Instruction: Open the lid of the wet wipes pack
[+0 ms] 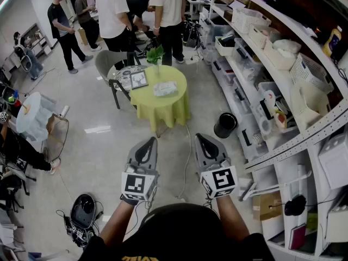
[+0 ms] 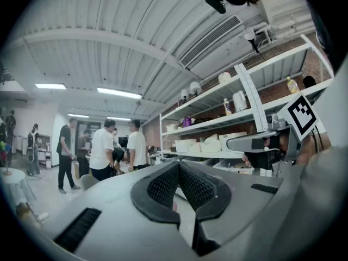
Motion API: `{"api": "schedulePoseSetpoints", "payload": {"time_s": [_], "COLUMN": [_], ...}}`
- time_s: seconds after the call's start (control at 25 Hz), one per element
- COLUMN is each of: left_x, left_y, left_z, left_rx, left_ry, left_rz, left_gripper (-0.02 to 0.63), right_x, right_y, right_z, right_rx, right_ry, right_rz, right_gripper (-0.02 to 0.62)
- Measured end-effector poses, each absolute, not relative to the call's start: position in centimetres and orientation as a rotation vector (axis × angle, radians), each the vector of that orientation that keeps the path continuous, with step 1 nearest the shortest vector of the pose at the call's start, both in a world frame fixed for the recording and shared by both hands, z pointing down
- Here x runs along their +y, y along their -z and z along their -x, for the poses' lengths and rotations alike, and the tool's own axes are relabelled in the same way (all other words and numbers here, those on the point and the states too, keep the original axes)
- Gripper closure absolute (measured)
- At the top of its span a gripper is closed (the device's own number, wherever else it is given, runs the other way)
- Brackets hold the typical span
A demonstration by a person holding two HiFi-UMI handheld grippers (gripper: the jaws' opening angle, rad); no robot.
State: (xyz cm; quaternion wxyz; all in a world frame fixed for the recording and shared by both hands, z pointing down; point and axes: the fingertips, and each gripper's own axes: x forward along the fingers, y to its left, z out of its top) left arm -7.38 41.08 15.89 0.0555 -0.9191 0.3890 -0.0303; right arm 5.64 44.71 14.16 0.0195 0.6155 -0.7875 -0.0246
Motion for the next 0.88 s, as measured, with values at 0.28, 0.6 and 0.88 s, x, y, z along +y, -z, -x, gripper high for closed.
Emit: {"api": "schedulePoseSetpoints", "payload": {"time_s": [0.28,0.6,0.88], "left_x": [41.2,42.2,42.1], "left_y": [-15.6,-16.4,-16.7], "left_z": [6.4,6.1,6.2], "left_rx": [1.154,1.143,1.151], "left_ry": [0.073,0.105,0.124], "left_rz": [2.770,2.767,2.743], "left_gripper": [0.588,0.588,0.588], "right_x": [45.0,45.9,45.8], "right_y": [-15.4,-15.8,-15.4], "right_z": [-6.0,-6.3,-6.5], "right_rx": [-2.434,-2.439,-2.444], "right_ry": [0.053,0.059,0.104], "right_rz": [-1.906,-1.888,-1.880], "right_gripper": [0.594,0.594,0.594]}}
